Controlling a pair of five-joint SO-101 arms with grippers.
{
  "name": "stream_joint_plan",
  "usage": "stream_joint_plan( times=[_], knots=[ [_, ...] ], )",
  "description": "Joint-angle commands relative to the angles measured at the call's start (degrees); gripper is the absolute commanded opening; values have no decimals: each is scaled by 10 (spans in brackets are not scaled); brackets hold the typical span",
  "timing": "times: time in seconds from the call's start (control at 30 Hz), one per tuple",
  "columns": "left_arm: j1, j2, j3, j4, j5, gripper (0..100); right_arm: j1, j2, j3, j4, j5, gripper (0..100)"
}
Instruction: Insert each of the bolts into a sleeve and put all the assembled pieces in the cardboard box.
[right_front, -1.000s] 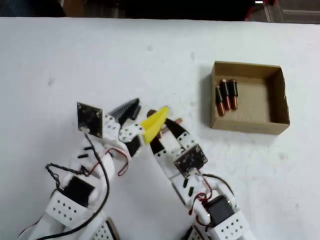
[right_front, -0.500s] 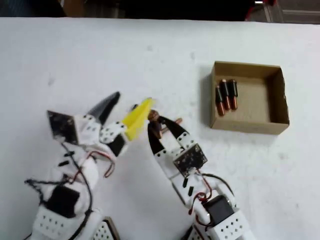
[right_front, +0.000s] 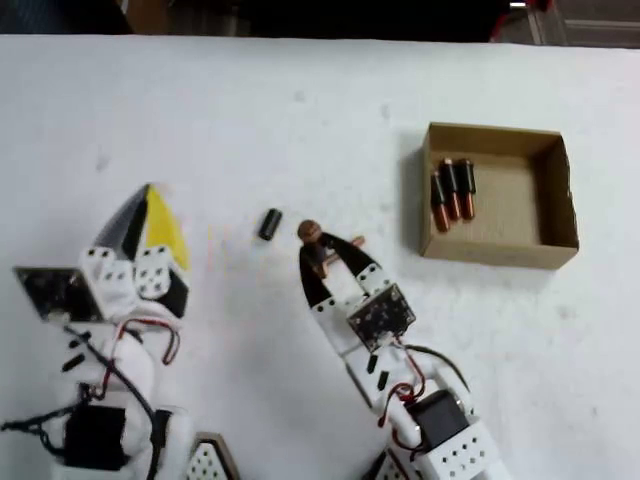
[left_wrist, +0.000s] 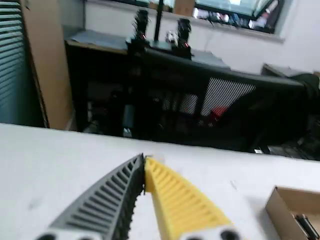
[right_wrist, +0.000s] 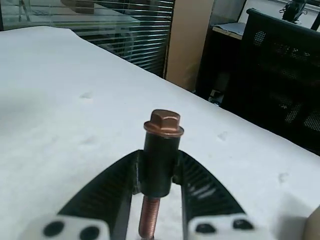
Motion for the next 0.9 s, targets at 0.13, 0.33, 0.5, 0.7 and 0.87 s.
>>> stream_joint_plan(
  times=[0.13, 0.33, 0.5, 0.7, 0.87],
  knots=[
    [-14, -40, -27, 63, -11, 23, 13, -4, 5, -2, -4, 17],
    [-14, -56, -5, 89, -44, 22, 13, -4, 5, -2, -4, 17],
    [-14, -56, 36, 87, -63, 22, 13, -4, 5, -2, -3, 17],
    [-12, -56, 100, 87, -63, 23, 13, -4, 5, -2, -2, 17],
    [-13, -56, 177, 91, -64, 23, 13, -4, 5, -2, -3, 17]
  ],
)
